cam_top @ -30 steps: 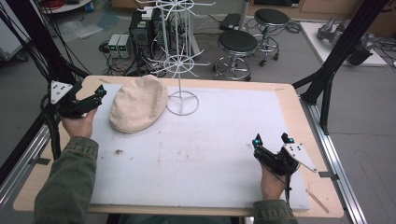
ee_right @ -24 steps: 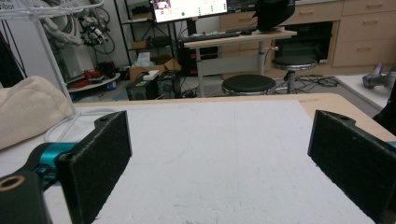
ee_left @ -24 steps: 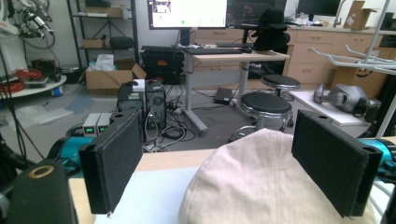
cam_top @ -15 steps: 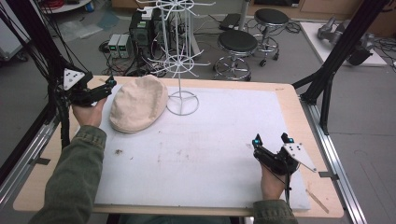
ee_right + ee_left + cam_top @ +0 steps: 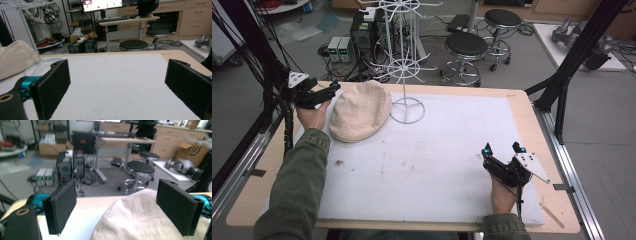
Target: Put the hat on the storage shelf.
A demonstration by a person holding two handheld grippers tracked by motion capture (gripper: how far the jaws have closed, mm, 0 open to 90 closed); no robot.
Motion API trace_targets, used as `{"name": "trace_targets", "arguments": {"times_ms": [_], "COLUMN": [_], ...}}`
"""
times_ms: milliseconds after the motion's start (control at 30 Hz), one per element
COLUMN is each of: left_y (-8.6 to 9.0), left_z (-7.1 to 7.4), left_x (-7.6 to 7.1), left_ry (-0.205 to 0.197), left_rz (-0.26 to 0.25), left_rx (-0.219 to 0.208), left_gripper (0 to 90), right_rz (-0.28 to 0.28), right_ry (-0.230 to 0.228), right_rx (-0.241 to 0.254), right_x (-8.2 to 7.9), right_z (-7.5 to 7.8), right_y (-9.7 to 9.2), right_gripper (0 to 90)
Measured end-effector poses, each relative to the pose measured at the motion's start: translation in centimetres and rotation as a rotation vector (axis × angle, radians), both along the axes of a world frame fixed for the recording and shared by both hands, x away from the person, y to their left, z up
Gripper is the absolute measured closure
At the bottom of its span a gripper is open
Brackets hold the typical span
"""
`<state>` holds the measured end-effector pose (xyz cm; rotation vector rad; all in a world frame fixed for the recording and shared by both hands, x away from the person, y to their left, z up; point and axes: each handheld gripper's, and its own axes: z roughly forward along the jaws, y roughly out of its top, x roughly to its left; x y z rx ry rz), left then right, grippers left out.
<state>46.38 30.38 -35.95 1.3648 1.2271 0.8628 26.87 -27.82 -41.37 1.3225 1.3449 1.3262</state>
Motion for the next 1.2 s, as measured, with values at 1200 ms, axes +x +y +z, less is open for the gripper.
{"name": "trace_targets", "arguments": {"times_ms": [1200], "left_y": [-0.9], "left_z": [-2.9], "left_x": [6.4], "left_ry": [0.379], "left_rz": [-0.163], "left_rx": [0.205], "left_gripper": [20.2], "right_rz": [0.025], "right_ry": [0.021], "right_rx": [0.002], "right_x": [0.2], "right_z": [-0.2], "right_y": [0.0], "right_gripper": [5.3]}}
